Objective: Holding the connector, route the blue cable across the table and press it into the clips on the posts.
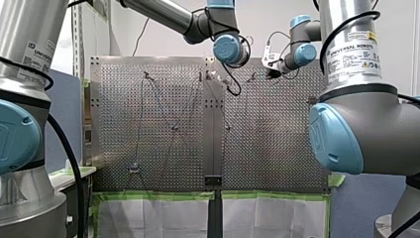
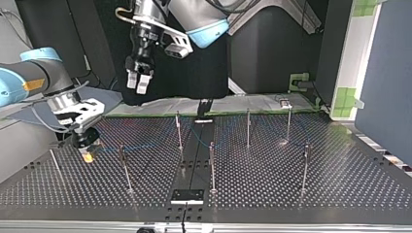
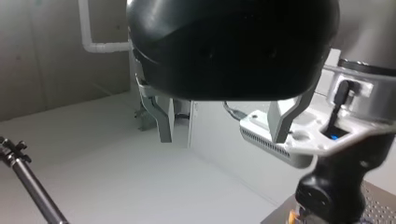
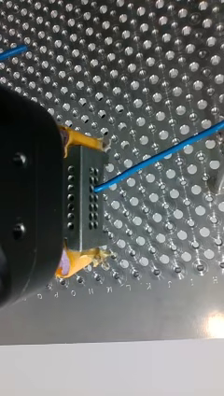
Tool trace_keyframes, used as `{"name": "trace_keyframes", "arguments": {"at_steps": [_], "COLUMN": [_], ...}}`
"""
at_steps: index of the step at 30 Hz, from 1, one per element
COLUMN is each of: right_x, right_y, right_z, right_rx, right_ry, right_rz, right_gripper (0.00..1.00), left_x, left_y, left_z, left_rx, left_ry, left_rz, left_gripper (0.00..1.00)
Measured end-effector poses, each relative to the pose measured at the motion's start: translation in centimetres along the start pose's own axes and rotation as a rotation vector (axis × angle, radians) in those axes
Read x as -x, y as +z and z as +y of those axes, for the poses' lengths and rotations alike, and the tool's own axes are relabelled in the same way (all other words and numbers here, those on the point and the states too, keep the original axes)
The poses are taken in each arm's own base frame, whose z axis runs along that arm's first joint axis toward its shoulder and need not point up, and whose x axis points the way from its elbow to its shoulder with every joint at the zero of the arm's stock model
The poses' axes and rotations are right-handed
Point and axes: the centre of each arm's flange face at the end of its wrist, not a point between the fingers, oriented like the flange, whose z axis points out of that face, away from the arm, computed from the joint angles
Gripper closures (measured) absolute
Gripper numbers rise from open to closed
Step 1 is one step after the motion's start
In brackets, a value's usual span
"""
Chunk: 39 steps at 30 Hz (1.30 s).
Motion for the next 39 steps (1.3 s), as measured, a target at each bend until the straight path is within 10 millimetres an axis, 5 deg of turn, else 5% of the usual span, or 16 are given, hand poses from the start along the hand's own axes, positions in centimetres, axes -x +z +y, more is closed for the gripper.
{"name": "trace_keyframes", "arguments": {"at_steps": [25,39], "right_x": [0.2,0.2], "right_y": [0.0,0.1], "right_z": [0.1,0.4], "right_rx": [0.001,0.005], "right_ry": [0.002,0.002], "right_rz": [-0.004,-0.004], "right_gripper": [1.00,1.00], "left_x": [-3.4,-7.1], "left_y": [-2.7,-1.9], "left_z": [7.2,17.0], "left_rx": [0.044,0.105], "left_ry": [0.006,0.150], "left_rz": [-0.034,0.001], "left_gripper": [0.02,0.02]}}
